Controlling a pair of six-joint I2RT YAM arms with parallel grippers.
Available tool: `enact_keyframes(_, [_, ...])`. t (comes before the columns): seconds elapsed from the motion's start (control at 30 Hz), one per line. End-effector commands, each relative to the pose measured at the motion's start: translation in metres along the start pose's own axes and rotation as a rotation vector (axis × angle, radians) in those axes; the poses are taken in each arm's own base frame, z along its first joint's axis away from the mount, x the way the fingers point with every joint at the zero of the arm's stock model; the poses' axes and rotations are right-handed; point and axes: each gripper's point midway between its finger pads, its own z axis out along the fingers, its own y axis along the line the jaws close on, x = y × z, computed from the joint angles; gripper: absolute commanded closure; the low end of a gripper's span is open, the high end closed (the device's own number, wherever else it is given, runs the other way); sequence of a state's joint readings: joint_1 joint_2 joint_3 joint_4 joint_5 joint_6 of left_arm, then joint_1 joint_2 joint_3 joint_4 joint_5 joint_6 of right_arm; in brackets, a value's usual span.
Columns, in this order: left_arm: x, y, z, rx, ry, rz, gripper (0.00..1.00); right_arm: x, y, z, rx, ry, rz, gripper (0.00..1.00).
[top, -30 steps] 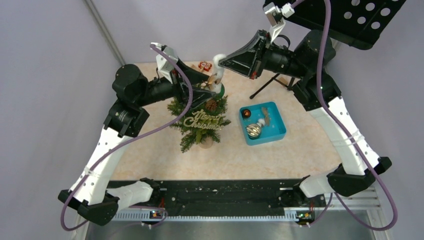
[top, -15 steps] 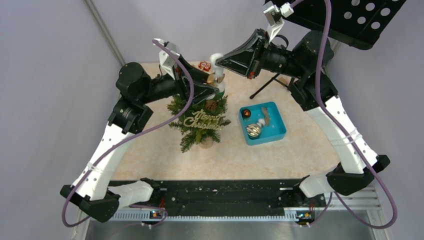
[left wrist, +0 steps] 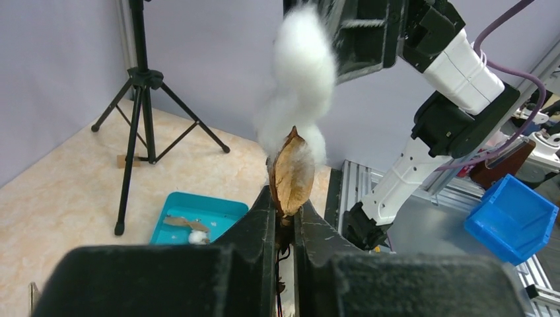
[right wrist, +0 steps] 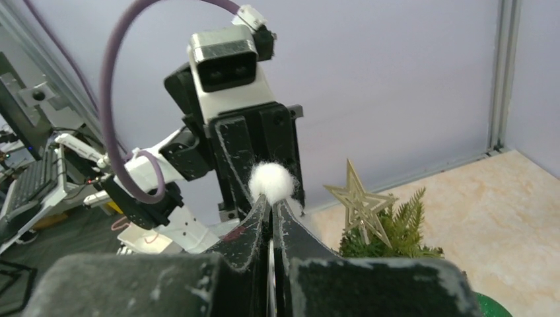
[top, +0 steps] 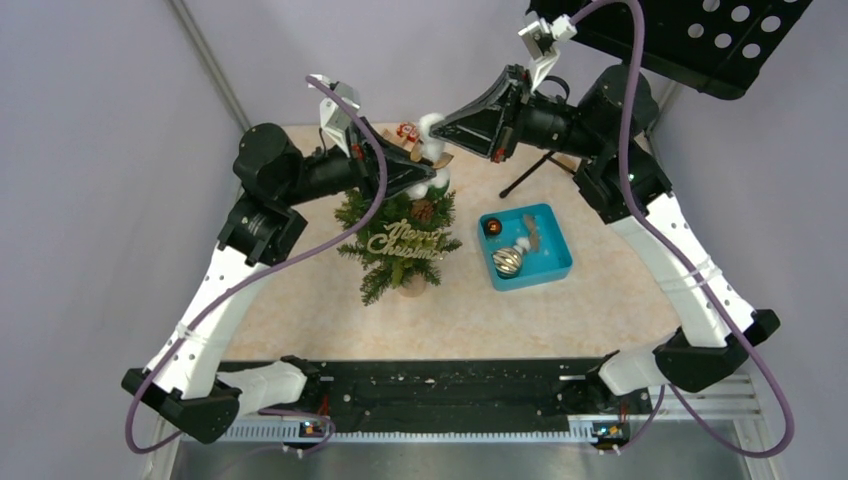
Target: Decorate the small christmas tree
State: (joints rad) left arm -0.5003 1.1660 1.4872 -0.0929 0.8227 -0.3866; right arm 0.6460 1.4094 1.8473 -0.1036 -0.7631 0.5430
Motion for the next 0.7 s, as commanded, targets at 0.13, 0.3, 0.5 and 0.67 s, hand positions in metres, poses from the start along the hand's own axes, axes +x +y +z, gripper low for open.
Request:
enact_keyframes(0.13, [-0.010,0.000,-0.034,-0.122,0.004,0.064,1.00,0.047,-0.008,-0.007,-0.002,0.138,-0.002,0.54])
enact_keyframes(0.3, [0.007,0.002,-0.060,-0.210,0.087,0.116,1.00,0.045,-0.008,-0.011,0.020,0.124,-0.018,0.15])
enact_keyframes(0.5, [0.027,0.000,-0.090,-0.330,0.159,0.134,1.00,0.045,-0.010,-0.014,0.046,0.115,-0.024,0.01])
enact_keyframes(0.67, [0.025,0.022,-0.099,-0.443,0.153,0.134,1.00,0.051,-0.017,-0.012,0.055,0.126,-0.011,0.01])
